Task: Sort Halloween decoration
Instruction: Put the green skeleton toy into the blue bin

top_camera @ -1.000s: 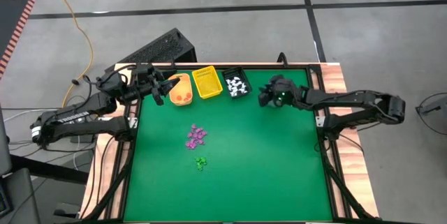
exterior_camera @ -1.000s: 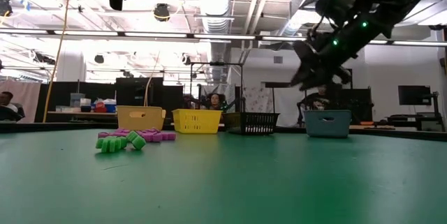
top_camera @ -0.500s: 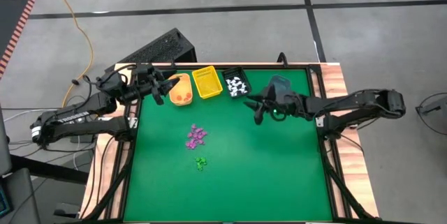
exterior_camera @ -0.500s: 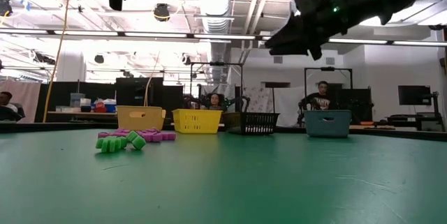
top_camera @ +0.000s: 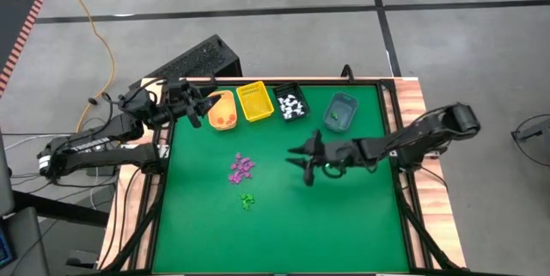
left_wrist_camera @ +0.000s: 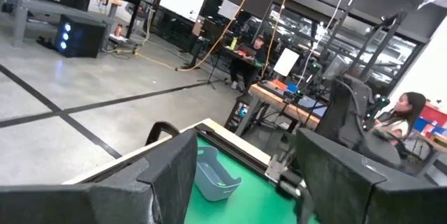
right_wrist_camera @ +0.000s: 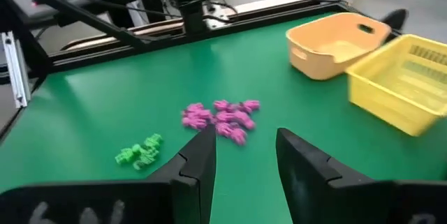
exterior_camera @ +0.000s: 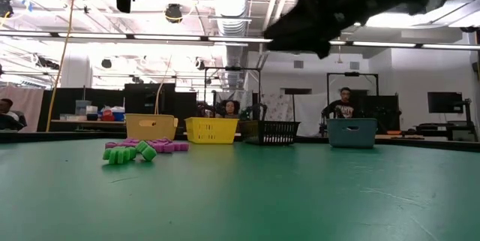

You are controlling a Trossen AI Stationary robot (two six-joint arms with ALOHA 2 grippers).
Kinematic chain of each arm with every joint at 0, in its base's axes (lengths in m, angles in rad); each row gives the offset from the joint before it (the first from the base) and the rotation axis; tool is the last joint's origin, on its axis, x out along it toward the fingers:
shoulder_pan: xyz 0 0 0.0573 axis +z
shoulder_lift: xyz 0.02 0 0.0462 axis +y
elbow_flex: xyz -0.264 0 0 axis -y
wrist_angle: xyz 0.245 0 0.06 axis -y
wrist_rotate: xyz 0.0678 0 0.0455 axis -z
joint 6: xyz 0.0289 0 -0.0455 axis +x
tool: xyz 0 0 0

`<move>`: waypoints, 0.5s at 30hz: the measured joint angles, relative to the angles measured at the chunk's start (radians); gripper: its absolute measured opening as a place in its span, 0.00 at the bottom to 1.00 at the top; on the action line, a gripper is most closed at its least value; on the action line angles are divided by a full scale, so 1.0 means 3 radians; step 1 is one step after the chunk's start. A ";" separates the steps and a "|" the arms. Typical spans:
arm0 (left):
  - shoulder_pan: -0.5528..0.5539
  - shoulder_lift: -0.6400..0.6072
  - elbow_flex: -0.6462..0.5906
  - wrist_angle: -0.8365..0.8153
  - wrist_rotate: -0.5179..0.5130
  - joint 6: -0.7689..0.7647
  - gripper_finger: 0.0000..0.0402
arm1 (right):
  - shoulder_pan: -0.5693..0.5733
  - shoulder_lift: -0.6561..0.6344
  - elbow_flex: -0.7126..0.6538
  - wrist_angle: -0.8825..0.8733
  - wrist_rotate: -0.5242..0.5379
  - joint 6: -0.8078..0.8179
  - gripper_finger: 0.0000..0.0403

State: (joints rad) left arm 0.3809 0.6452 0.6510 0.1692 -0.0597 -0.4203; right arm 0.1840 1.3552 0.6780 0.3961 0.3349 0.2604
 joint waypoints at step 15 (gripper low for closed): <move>0.0001 -0.0020 0.0000 -0.0004 0.0147 -0.0046 0.58 | 0.0668 0.1848 0.1718 -0.0210 0.1276 0.0127 0.36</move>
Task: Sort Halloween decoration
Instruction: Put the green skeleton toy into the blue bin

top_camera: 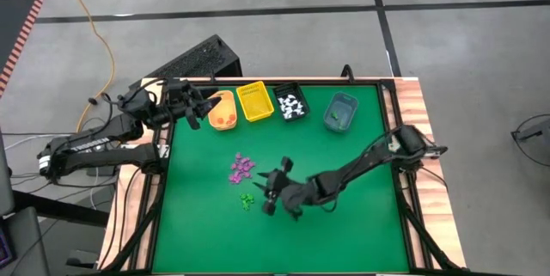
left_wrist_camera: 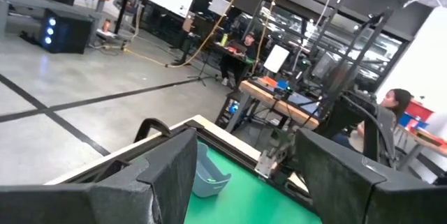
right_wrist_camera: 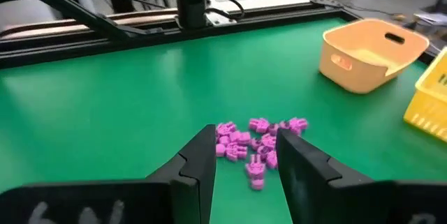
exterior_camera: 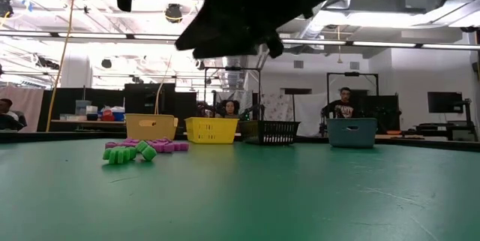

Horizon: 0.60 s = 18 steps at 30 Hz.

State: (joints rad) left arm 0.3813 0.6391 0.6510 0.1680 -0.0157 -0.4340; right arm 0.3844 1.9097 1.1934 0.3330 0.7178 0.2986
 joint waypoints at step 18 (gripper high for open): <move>0.0000 -0.0288 0.0001 -0.0353 0.0039 0.0005 0.58 | 0.0231 0.1018 0.0856 -0.0326 0.0315 0.0836 0.36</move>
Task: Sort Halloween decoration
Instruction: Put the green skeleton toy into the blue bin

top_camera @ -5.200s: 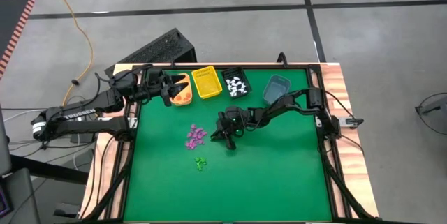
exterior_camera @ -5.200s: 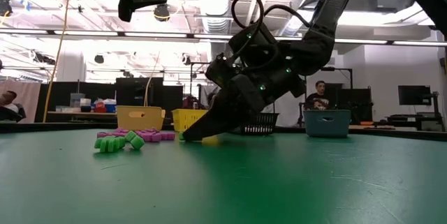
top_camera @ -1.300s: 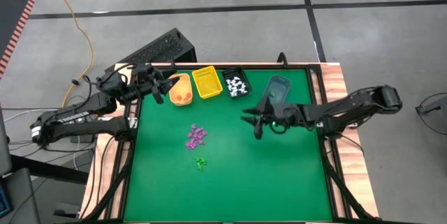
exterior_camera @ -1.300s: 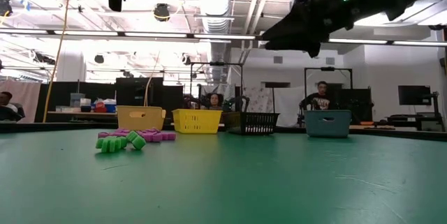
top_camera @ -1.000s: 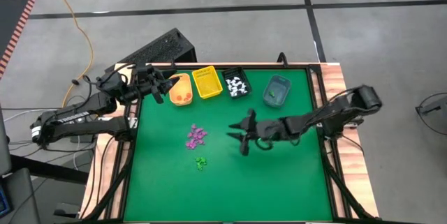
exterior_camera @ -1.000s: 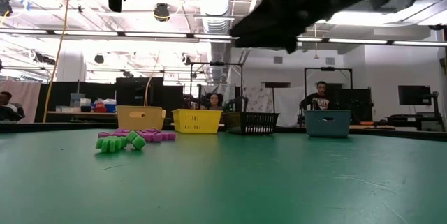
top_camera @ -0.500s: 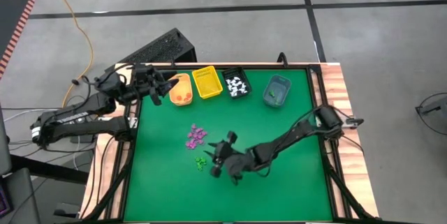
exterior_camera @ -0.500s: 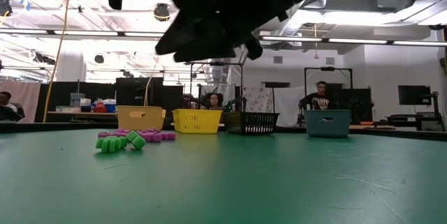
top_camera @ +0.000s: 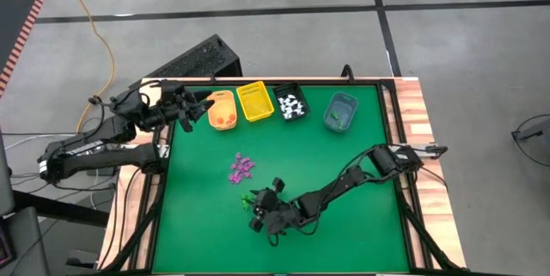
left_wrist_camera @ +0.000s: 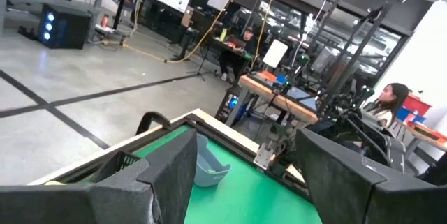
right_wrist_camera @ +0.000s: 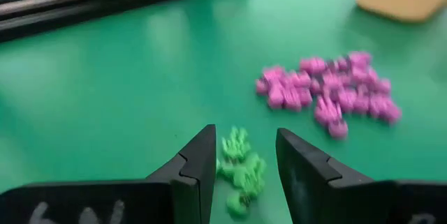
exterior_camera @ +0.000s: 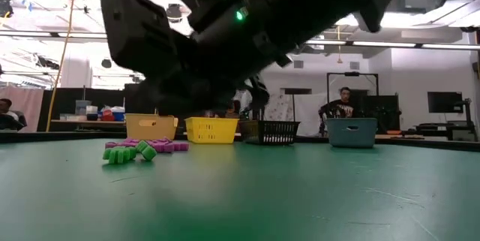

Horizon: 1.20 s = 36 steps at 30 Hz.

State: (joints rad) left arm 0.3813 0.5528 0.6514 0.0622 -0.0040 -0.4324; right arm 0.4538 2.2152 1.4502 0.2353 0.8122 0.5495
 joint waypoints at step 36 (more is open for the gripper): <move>0.0000 -0.0123 0.0000 -0.0195 -0.0009 0.0018 0.58 | -0.0009 0.0211 0.0048 -0.0237 0.0123 0.0446 0.36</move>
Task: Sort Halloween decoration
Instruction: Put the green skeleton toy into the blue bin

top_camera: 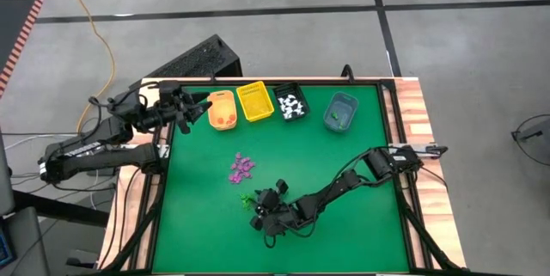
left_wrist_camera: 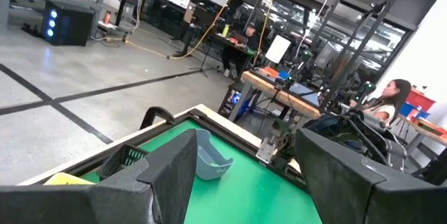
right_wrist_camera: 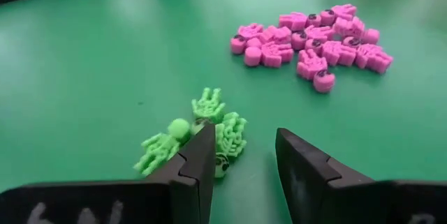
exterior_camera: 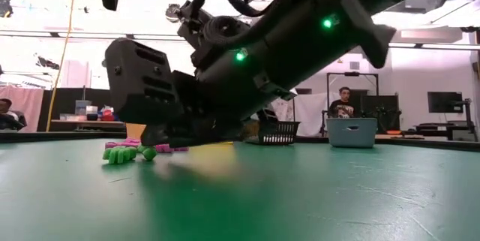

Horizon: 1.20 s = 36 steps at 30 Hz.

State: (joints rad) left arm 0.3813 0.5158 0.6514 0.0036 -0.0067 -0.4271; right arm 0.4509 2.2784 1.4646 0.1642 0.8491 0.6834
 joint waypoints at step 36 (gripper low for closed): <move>0.0000 0.0000 0.0000 -0.0080 0.0000 0.0015 0.58 | -0.0017 -0.0104 0.0408 -0.0564 0.0398 -0.0187 0.29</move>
State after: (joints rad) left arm 0.3813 0.5159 0.6514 -0.0204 -0.0067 -0.4225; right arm 0.4457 2.2471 1.5870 -0.0048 0.9685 0.6274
